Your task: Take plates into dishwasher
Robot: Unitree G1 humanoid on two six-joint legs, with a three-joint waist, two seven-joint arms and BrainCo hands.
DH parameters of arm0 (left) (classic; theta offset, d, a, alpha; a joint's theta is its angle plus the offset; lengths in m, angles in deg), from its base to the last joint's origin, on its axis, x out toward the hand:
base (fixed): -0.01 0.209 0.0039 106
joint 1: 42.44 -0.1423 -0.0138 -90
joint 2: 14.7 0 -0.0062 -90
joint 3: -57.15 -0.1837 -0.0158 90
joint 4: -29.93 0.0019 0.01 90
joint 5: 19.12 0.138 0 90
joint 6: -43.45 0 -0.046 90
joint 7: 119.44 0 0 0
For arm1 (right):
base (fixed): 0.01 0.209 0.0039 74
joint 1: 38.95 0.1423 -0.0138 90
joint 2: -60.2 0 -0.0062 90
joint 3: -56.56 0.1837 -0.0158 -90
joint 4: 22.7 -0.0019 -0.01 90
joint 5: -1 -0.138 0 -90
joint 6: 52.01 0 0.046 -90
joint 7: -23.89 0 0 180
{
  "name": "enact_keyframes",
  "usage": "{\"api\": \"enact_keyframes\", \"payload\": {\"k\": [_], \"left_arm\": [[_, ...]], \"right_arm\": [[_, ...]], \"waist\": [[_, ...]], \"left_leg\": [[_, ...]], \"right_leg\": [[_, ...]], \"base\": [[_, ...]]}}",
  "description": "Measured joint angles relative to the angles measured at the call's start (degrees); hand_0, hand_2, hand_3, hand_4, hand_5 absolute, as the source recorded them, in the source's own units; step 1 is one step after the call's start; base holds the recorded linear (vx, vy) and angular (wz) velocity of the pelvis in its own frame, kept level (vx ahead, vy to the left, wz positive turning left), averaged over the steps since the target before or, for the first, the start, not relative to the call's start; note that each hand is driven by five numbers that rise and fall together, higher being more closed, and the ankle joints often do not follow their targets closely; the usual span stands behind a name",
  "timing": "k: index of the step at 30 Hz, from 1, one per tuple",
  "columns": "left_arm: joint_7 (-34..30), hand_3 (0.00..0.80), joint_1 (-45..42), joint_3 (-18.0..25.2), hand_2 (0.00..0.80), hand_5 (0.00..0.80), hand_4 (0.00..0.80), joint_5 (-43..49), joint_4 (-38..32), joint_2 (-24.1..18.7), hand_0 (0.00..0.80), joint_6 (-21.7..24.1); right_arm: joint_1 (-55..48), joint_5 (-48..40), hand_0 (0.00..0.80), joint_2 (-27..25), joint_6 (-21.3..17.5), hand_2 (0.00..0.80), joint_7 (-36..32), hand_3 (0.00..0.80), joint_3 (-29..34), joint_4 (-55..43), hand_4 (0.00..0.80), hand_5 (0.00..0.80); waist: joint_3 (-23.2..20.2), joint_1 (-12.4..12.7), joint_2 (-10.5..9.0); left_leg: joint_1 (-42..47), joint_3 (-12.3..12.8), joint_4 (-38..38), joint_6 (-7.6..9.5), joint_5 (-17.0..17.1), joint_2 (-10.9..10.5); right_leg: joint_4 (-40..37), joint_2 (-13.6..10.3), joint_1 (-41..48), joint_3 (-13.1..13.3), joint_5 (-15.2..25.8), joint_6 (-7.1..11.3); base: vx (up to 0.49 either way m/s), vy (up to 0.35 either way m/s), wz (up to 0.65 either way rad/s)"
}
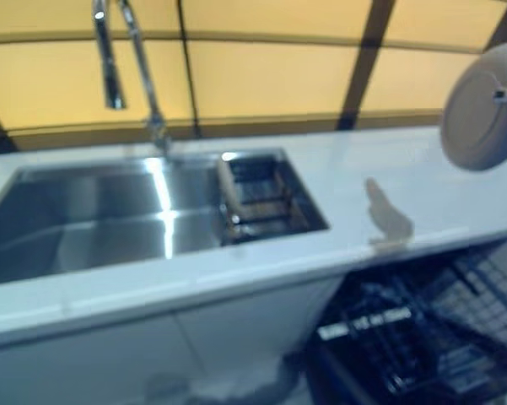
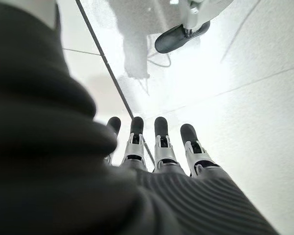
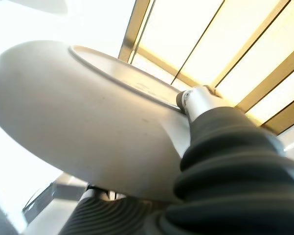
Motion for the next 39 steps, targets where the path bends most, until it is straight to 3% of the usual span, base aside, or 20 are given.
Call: {"api": "enact_keyframes", "payload": {"k": [7,15,25,30,39], "left_arm": [[-1.0,0.0,0.1,0.0,0.0,0.0,0.0,0.0,0.1,0.1,0.0,0.0],[-2.2,0.0,-0.3,0.0,0.0,0.0,0.0,0.0,0.4,0.4,0.0,0.2],[-2.3,0.0,1.2,0.1,0.0,0.0,0.0,2.2,0.3,0.3,0.0,0.5],[-2.8,0.0,2.5,0.1,0.0,0.0,0.0,2.2,0.3,0.3,0.0,0.6],[-3.2,0.0,3.7,0.1,0.0,0.0,0.0,2.2,0.3,0.3,0.0,1.5]], "right_arm": [[-9.9,3.6,0.8,-1.2,-0.1,0.8,-6.5,0.8,3.9,0.2,0.8,0.8],[-23.2,11.6,0.8,-4.2,-1.9,0.8,-12.8,0.8,14.1,3.5,0.8,0.8],[-38.3,13.9,0.8,-4.9,-10.4,0.8,-21.5,0.8,24.0,0.0,0.8,0.8],[-44.1,16.4,0.8,-4.8,-12.8,0.8,-22.9,0.8,27.1,-2.0,0.8,0.8],[-49.7,21.8,0.8,-1.7,-15.5,0.8,-24.5,0.8,29.6,-5.0,0.8,0.8]], "waist": [[-0.6,-2.7,0.85],[-1.1,-4.3,2.47],[0.6,-6.5,3.45],[1.8,-7.4,4.43],[3.3,-7.5,4.51]], "left_leg": [[0.6,1.7,-0.1,0.04,-0.8,0.4],[-0.3,1.9,0.0,-0.1,-1.1,0.4],[-0.5,4.7,-0.2,0.01,-1.7,0.4],[-1.3,4.7,0.0,-0.22,-1.6,0.4],[-1.1,4.7,-0.2,-0.34,-1.8,0.5]], "right_leg": [[0.0,0.4,-0.2,1.5,0.0,0.0],[0.0,0.7,-1.4,2.3,0.0,-0.06],[0.0,0.6,-2.9,3.5,0.2,0.26],[0.1,1.0,-3.8,4.3,0.7,-0.26],[0.0,1.2,-3.8,4.4,0.5,-0.03]], "base": [[0.027,-0.054,-0.14],[0.01,-0.025,-0.03],[-0.018,-0.023,-0.13],[-0.017,-0.014,-0.07],[-0.001,-0.002,-0.01]]}}
